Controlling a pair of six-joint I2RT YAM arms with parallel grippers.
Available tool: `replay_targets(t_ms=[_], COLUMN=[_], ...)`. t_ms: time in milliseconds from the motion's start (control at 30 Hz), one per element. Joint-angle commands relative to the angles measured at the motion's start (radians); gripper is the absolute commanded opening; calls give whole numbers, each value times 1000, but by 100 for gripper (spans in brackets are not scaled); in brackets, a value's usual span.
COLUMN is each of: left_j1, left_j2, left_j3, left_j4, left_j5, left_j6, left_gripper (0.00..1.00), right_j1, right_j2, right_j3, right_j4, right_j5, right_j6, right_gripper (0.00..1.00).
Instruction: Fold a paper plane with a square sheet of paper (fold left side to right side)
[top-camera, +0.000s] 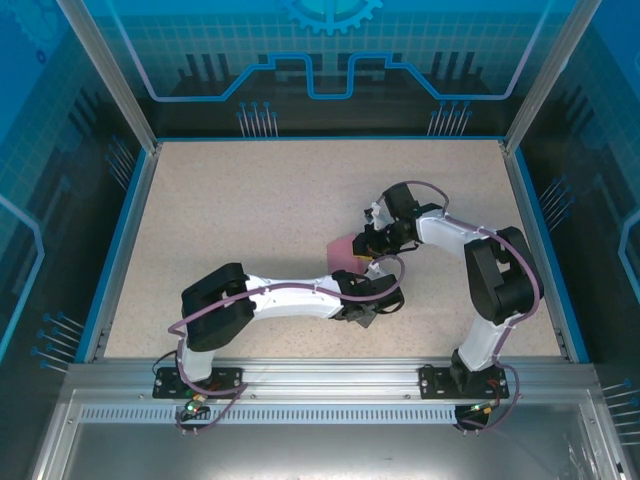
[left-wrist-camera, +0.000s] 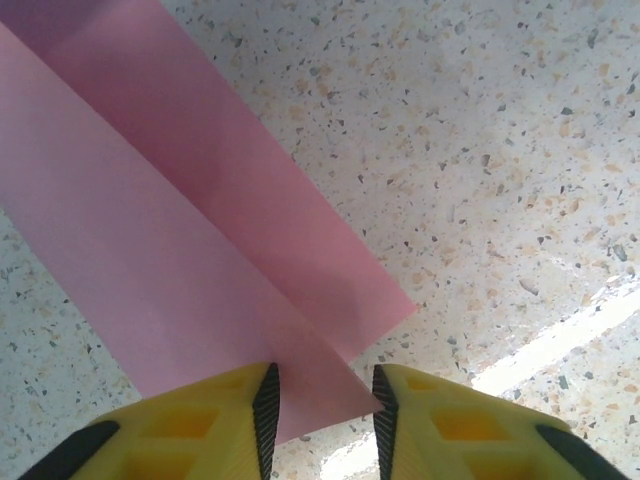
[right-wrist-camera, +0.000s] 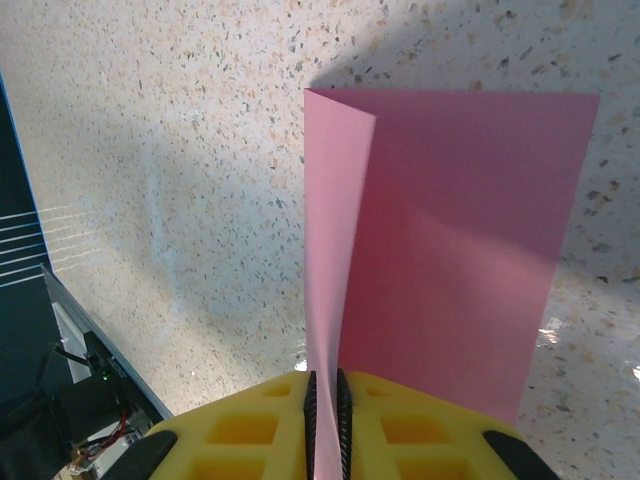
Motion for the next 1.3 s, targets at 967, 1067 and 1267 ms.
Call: replay_targets(t_ms=[967,1067,1267], left_j1=[116,151,253], left_j2=[-232,-268,-336], left_j3=[-244,-292,-395], left_j4=[274,314,393], left_j5=[307,368,523], left_j6=[-40,-48,-54], left_gripper=[0,0,0], right_j1=[-84,-114,-125], right_j2=[-199,-264,-387], right_j3=[27,-16,-125], right_j4=[-29,-44,-79], right_j5=[-13,-11,14], right_j6=[-16,-29,-54], right_gripper=[64,68,54])
